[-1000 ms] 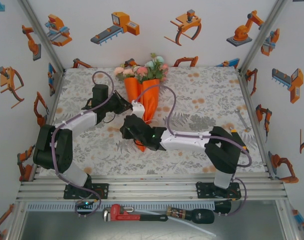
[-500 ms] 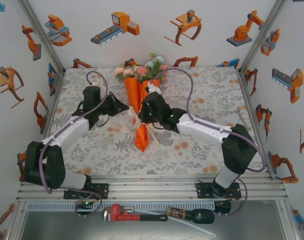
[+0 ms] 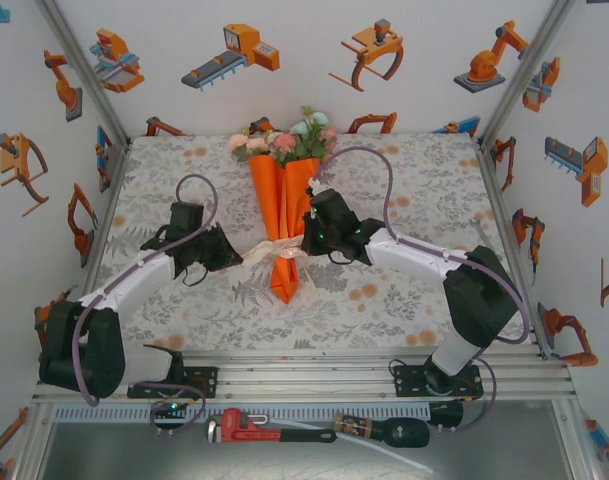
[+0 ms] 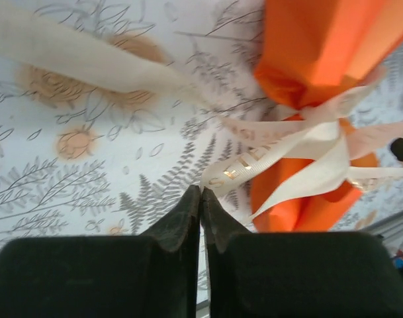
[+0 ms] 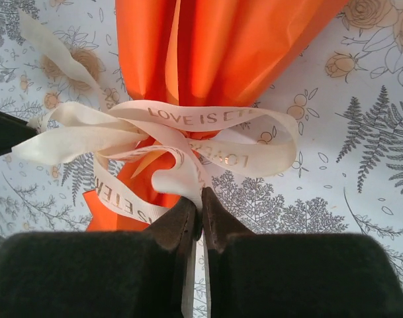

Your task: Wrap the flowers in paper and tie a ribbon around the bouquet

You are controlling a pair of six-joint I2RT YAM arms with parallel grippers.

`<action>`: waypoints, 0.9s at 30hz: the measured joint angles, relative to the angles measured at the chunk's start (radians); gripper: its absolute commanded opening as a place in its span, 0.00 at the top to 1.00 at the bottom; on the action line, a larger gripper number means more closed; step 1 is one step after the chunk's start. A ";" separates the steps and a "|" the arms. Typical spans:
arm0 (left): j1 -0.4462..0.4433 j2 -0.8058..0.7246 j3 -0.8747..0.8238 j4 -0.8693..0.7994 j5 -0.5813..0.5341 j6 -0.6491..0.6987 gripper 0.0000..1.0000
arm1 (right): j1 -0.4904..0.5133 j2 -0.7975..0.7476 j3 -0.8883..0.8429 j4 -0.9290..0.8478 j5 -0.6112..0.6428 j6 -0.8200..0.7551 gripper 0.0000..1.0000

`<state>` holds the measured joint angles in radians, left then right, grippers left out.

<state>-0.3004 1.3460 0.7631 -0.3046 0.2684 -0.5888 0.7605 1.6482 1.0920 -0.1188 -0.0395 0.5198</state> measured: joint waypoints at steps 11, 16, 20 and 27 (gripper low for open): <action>0.000 0.066 0.410 -0.081 0.016 0.249 0.46 | -0.001 -0.016 -0.092 0.094 -0.122 -0.024 1.00; -0.040 0.219 0.602 -0.059 0.185 0.424 0.50 | -0.001 -0.041 -0.143 0.147 -0.135 -0.025 1.00; -0.161 0.369 0.692 -0.048 0.259 0.567 0.51 | -0.001 -0.078 -0.203 0.178 -0.128 -0.027 1.00; -0.286 0.559 0.709 -0.068 0.319 0.692 0.50 | -0.001 -0.097 -0.253 0.215 -0.125 -0.028 1.00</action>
<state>-0.5869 1.9049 1.4723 -0.3721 0.5873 0.1032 0.7597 1.5517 0.8387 0.0963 -0.1642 0.4919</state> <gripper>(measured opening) 0.479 0.003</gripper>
